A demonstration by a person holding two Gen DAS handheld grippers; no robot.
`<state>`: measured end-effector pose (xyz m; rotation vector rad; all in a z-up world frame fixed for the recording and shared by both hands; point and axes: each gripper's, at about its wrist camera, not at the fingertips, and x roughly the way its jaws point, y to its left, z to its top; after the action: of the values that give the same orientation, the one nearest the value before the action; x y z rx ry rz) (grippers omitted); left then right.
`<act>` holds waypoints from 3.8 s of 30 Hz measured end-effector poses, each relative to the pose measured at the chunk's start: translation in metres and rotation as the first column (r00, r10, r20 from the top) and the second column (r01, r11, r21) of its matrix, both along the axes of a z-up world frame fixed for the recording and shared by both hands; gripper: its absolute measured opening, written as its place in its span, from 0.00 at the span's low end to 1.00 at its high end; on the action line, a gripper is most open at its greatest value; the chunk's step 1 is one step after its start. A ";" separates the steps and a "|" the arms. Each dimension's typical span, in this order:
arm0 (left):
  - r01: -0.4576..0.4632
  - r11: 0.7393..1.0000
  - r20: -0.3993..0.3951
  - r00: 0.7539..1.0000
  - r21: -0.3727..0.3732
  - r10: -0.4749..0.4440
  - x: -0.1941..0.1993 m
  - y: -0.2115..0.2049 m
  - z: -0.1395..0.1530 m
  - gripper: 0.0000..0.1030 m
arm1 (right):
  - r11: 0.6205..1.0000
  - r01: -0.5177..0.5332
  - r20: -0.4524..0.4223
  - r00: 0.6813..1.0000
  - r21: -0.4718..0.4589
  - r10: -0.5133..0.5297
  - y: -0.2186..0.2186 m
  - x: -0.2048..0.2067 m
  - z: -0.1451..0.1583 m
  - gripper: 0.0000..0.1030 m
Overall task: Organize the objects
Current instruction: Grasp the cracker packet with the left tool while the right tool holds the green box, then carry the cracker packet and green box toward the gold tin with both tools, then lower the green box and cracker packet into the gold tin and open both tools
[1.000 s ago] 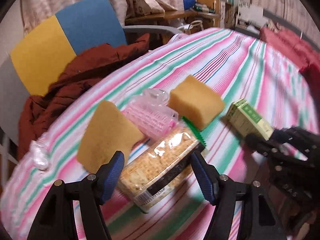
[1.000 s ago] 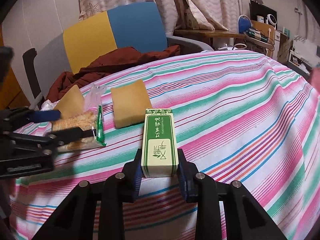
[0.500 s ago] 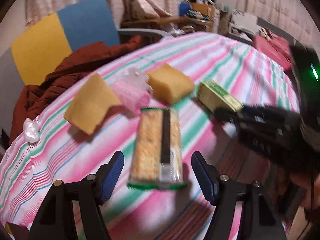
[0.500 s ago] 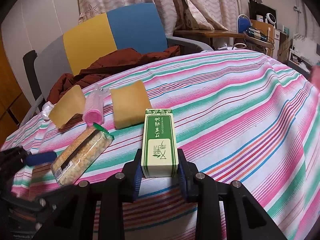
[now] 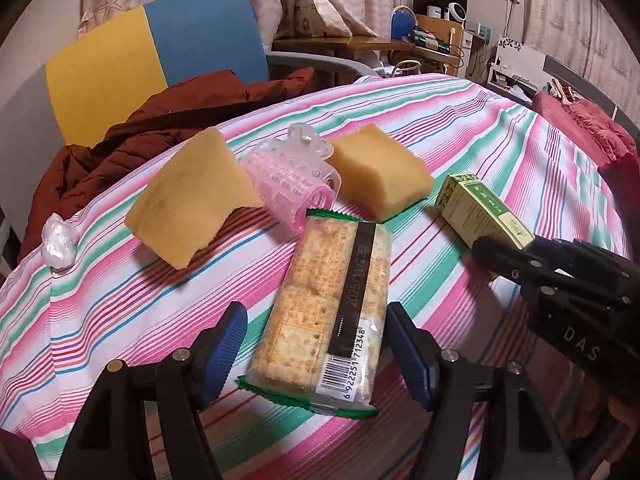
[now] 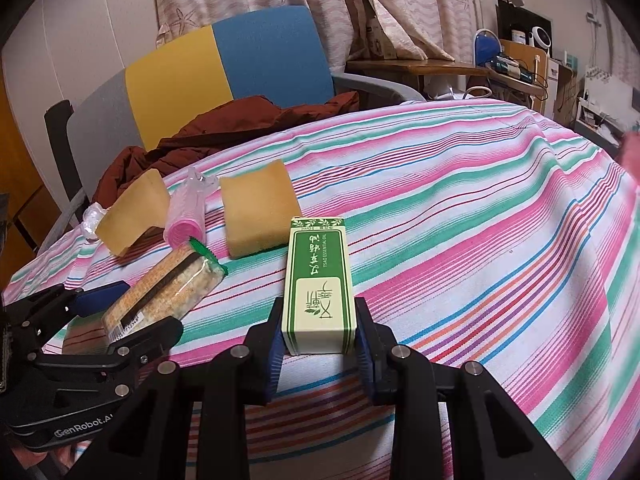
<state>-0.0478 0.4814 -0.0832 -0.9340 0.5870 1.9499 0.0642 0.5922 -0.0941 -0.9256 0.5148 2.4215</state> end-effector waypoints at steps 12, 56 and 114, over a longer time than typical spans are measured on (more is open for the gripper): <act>0.039 0.999 -0.048 0.998 0.020 -0.038 0.017 -0.006 0.002 0.50 | 1.000 0.001 0.009 1.000 0.013 -0.001 -0.001 0.000 0.000 0.31; -0.354 0.858 0.145 0.935 0.372 0.323 0.064 -0.235 0.026 0.49 | 0.972 -0.198 -0.074 0.975 0.126 0.209 -0.167 0.035 0.041 0.30; -0.805 0.491 0.237 0.575 0.333 0.783 -0.035 -0.519 0.063 0.55 | 0.714 -0.700 -0.103 0.712 -0.014 0.695 -0.403 0.011 0.055 0.65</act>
<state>-0.0831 -0.0375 -0.0207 -1.0737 -0.4235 2.7063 0.0757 0.1894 -0.0388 -1.2006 0.2753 3.1583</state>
